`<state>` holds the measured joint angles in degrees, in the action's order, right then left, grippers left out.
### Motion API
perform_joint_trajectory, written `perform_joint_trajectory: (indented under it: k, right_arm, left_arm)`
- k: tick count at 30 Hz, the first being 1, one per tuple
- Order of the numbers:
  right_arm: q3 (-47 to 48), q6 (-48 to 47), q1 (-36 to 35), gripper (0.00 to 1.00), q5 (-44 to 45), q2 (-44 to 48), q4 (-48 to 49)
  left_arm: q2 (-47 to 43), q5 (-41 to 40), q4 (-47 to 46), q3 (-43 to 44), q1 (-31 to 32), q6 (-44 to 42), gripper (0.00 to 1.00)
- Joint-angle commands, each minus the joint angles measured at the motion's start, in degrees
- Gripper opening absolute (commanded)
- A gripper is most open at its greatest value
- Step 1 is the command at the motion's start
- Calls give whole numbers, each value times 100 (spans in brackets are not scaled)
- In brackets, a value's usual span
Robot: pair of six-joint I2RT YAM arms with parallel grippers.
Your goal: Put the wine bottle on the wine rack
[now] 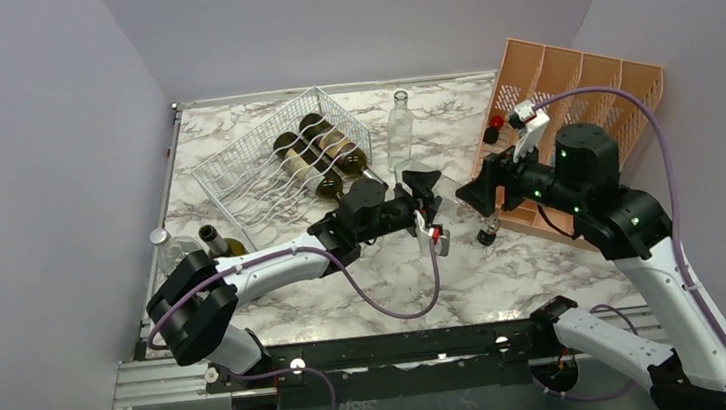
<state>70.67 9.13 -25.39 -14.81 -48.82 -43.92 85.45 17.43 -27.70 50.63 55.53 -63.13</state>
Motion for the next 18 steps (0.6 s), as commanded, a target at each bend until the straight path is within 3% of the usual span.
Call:
perform_joint_trajectory:
  k: [1, 7, 18]
  right_arm:
    - [-301, -125, 13, 72, -128, -94, -134]
    - [-646, -9, 16, 72, -86, -165, -22]
    - [-1210, 238, 16, 71, -224, -239, 140]
  left_arm:
    - [114, 28, -145, 428, 12, -1176, 0]
    - [223, -169, 210, 656, 16, -1732, 0]
    - [319, -344, 449, 817, 13, -1981, 0]
